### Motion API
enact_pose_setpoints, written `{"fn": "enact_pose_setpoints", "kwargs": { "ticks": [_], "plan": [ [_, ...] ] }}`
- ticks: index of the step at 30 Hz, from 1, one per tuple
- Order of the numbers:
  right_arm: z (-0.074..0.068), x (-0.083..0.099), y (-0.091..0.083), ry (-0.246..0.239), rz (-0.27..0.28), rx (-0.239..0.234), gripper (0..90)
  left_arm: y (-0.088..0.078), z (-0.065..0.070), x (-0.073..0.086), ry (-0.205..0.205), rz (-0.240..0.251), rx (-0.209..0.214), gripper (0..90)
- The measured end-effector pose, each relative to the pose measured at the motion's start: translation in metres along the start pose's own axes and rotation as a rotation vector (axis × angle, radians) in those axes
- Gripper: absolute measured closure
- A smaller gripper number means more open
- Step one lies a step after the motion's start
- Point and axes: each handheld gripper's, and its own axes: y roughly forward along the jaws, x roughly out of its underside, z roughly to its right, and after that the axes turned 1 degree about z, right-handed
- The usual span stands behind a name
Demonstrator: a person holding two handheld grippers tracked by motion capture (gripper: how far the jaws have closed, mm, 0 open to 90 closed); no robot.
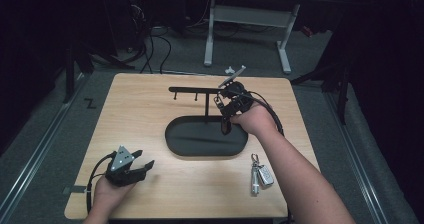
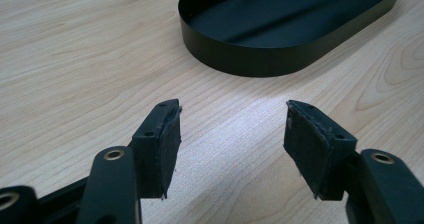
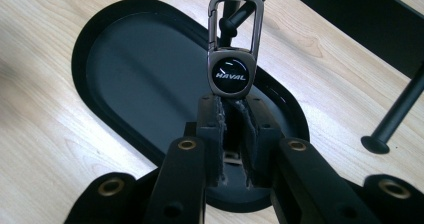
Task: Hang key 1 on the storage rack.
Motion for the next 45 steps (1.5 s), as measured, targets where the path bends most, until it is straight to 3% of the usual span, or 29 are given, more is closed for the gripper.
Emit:
{"fn": "enact_pose_setpoints", "kwargs": {
  "ticks": [27, 45],
  "plan": [
    [0.001, -0.005, 0.018, 0.032, 0.003, 0.009, 78.5, 0.000, 0.001, 0.000, 0.009, 0.001, 0.001, 39.4],
    [-0.007, 0.023, 0.006, 0.016, 0.028, -0.013, 70.8, 0.002, 0.003, 0.000, 0.014, -0.002, 0.002, 39.4]
  ]
}}
